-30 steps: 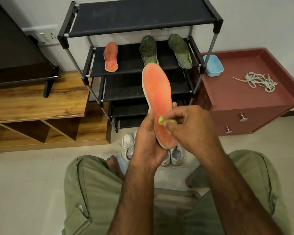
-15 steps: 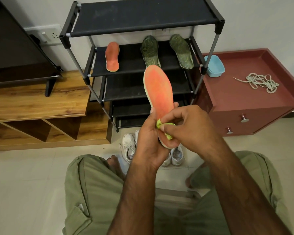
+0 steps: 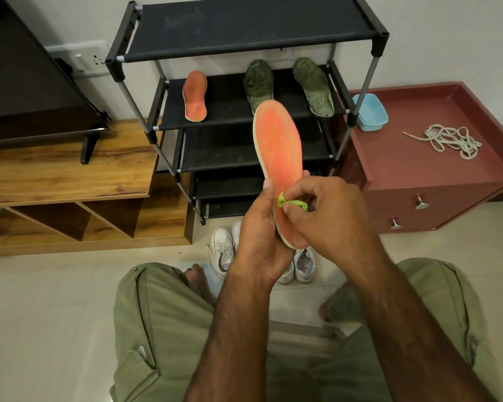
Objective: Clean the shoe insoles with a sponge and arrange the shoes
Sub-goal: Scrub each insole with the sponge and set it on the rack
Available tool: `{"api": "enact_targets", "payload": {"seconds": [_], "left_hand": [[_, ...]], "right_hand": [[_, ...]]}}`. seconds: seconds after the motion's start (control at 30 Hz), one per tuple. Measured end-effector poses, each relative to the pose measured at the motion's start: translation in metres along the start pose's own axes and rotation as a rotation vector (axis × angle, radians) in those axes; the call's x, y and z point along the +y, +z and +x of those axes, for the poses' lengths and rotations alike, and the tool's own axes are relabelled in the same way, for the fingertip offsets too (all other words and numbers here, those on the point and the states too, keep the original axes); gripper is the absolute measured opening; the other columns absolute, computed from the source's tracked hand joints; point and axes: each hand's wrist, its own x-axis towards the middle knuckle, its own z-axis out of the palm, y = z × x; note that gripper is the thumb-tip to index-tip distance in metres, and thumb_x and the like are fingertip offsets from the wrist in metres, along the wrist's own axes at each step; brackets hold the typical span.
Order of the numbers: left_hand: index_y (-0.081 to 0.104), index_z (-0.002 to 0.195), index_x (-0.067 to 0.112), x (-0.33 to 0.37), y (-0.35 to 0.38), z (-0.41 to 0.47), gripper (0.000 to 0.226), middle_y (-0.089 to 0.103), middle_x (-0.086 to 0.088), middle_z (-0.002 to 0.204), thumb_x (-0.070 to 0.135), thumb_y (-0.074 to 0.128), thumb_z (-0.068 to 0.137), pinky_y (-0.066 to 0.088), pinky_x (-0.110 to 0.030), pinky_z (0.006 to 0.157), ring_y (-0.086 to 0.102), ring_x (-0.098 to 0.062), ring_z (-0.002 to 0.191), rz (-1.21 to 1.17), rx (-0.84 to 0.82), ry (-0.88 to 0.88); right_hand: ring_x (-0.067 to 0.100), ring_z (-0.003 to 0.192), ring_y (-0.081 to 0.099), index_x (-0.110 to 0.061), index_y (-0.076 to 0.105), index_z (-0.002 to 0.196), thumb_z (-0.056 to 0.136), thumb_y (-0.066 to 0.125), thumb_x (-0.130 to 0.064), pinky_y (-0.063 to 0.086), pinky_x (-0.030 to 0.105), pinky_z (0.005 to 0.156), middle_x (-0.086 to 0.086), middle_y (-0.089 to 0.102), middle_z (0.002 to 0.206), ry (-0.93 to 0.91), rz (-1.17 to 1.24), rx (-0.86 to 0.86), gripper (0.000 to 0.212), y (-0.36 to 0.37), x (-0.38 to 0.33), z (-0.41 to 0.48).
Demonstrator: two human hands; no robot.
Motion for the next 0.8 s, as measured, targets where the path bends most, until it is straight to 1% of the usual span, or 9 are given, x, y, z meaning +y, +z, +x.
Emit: {"api": "enact_targets", "payload": {"seconds": [0.07, 0.17, 0.3, 0.4, 0.47, 0.57, 0.67, 0.73, 0.8], "left_hand": [[0.058, 0.141, 0.001, 0.001, -0.001, 0.0, 0.055, 0.061, -0.017, 0.136, 0.042, 0.043, 0.107, 0.041, -0.045, 0.117, 0.051, -0.032, 0.139, 0.009, 0.001, 0.0], [0.065, 0.132, 0.002, 0.001, 0.002, -0.001, 0.052, 0.067, -0.016, 0.127, 0.041, 0.047, 0.102, 0.044, -0.043, 0.114, 0.06, -0.03, 0.128, 0.039, -0.014, 0.01], [0.053, 0.145, 0.002, 0.005, 0.0, -0.002, 0.059, 0.067, -0.015, 0.127, 0.046, 0.039, 0.108, 0.042, -0.043, 0.113, 0.062, -0.028, 0.123, 0.013, 0.009, -0.01], [0.047, 0.148, 0.006, 0.008, 0.001, -0.002, 0.051, 0.066, -0.018, 0.131, 0.036, 0.042, 0.108, 0.052, -0.043, 0.103, 0.064, -0.029, 0.119, 0.083, 0.031, 0.095], [0.045, 0.149, 0.009, 0.008, 0.004, 0.0, 0.047, 0.064, -0.023, 0.135, 0.033, 0.04, 0.108, 0.05, -0.046, 0.102, 0.063, -0.033, 0.119, 0.143, 0.032, 0.158], [0.053, 0.141, 0.015, 0.001, 0.005, 0.005, 0.036, 0.072, -0.015, 0.119, 0.021, 0.04, 0.108, 0.053, -0.042, 0.096, 0.068, -0.027, 0.109, 0.248, 0.097, 0.219], [0.057, 0.138, 0.016, -0.003, 0.003, 0.006, 0.038, 0.071, -0.013, 0.125, 0.009, 0.039, 0.105, 0.052, -0.048, 0.104, 0.067, -0.028, 0.119, 0.291, 0.046, 0.271], [0.054, 0.141, 0.014, -0.002, 0.005, 0.004, 0.043, 0.067, -0.016, 0.132, 0.006, 0.037, 0.102, 0.044, -0.054, 0.112, 0.062, -0.031, 0.127, 0.242, 0.008, 0.267], [0.045, 0.146, 0.011, 0.001, 0.007, 0.001, 0.052, 0.064, -0.019, 0.137, 0.002, 0.034, 0.097, 0.042, -0.054, 0.114, 0.059, -0.034, 0.131, 0.15, -0.042, 0.255]], "right_hand": [[0.001, 0.083, 0.067, -0.034, 0.079, 0.102, 0.089, 0.079, -0.033, 0.058, 0.025, 0.08, -0.017, 0.074, 0.1, 0.013, 0.029, -0.018, 0.013, -0.002, 0.0, 0.001], [0.008, 0.088, 0.068, -0.032, 0.077, 0.107, 0.091, 0.076, -0.027, 0.06, 0.034, 0.083, -0.01, 0.071, 0.105, -0.005, -0.042, 0.107, 0.016, 0.002, -0.002, -0.001], [0.002, 0.077, 0.071, -0.035, 0.08, 0.094, 0.088, 0.08, -0.023, 0.06, 0.026, 0.072, -0.016, 0.075, 0.088, 0.016, 0.183, -0.136, 0.013, -0.007, 0.0, 0.0], [0.01, 0.076, 0.074, -0.03, 0.077, 0.109, 0.092, 0.075, -0.009, 0.057, 0.023, 0.063, -0.009, 0.074, 0.088, 0.045, 0.433, 0.082, 0.026, -0.025, 0.011, 0.009], [0.012, 0.08, 0.074, -0.028, 0.074, 0.118, 0.094, 0.07, -0.002, 0.058, 0.022, 0.065, -0.004, 0.072, 0.096, 0.049, 0.545, 0.158, 0.035, -0.033, 0.015, 0.012], [0.011, 0.088, 0.074, -0.033, 0.079, 0.107, 0.094, 0.069, 0.0, 0.062, 0.027, 0.074, -0.002, 0.071, 0.11, 0.001, 0.549, 0.136, 0.037, -0.036, 0.017, 0.009], [0.007, 0.097, 0.073, -0.032, 0.08, 0.106, 0.092, 0.074, -0.008, 0.061, 0.031, 0.085, -0.009, 0.068, 0.114, -0.013, 0.531, -0.014, 0.028, -0.029, 0.017, 0.003], [0.003, 0.098, 0.071, -0.032, 0.081, 0.101, 0.091, 0.077, -0.019, 0.059, 0.027, 0.081, -0.013, 0.069, 0.11, -0.027, 0.472, -0.052, 0.018, -0.024, 0.016, 0.0], [0.004, 0.095, 0.072, -0.032, 0.081, 0.096, 0.089, 0.079, -0.016, 0.058, 0.028, 0.076, -0.013, 0.071, 0.105, -0.027, 0.481, -0.006, 0.018, -0.022, 0.014, -0.001]]}}
